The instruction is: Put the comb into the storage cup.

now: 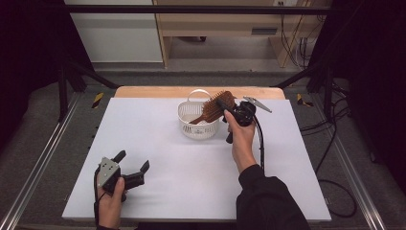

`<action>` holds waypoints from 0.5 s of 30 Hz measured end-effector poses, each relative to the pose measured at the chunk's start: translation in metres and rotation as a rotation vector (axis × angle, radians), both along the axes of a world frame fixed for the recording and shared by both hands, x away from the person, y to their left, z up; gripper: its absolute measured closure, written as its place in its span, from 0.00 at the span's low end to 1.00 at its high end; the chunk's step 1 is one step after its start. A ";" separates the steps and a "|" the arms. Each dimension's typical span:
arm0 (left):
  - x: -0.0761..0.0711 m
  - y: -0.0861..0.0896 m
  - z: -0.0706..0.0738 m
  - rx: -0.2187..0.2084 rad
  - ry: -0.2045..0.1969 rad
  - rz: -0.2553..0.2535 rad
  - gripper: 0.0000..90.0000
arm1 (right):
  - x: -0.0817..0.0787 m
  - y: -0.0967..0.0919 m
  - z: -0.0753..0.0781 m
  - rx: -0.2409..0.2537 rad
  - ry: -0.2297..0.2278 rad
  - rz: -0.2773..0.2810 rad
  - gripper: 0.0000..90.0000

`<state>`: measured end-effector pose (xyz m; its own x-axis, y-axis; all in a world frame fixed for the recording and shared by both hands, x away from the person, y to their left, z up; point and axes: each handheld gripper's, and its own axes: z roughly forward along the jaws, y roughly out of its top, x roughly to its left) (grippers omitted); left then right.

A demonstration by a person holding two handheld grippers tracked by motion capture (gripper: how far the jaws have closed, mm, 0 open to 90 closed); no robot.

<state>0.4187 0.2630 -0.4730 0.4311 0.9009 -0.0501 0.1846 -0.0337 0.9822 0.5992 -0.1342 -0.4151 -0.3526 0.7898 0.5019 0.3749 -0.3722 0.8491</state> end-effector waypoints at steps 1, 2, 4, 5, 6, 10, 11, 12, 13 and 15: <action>0.000 0.000 0.000 0.002 0.001 -0.001 0.02 | 0.000 0.000 0.000 -0.001 0.002 0.000 0.40; 0.000 0.000 0.000 0.002 0.001 -0.001 0.02 | 0.000 0.000 0.000 -0.001 0.006 -0.001 0.40; 0.000 0.000 0.000 0.005 0.002 -0.002 0.02 | 0.000 -0.001 0.000 -0.002 0.008 -0.003 0.40; -0.001 0.000 0.000 0.001 0.000 -0.001 0.02 | 0.000 -0.001 0.000 -0.005 0.011 -0.006 0.40; -0.001 0.001 0.000 0.001 -0.001 -0.001 0.02 | 0.000 -0.001 0.000 -0.010 0.013 -0.008 0.39; 0.000 0.001 0.000 -0.002 0.001 0.002 0.02 | 0.000 -0.003 0.000 -0.019 0.012 -0.010 0.38; 0.000 0.001 0.000 -0.002 0.001 0.001 0.02 | 0.000 -0.003 0.000 -0.018 0.012 -0.010 0.38; 0.000 0.000 0.000 0.000 0.002 0.000 0.02 | 0.000 -0.003 0.000 -0.018 0.014 -0.010 0.38; 0.000 0.000 0.000 0.002 0.002 -0.001 0.02 | 0.000 -0.002 0.000 -0.019 0.014 -0.011 0.37; 0.000 0.000 0.000 0.003 0.004 -0.003 0.02 | 0.000 -0.002 0.000 -0.024 0.013 -0.012 0.35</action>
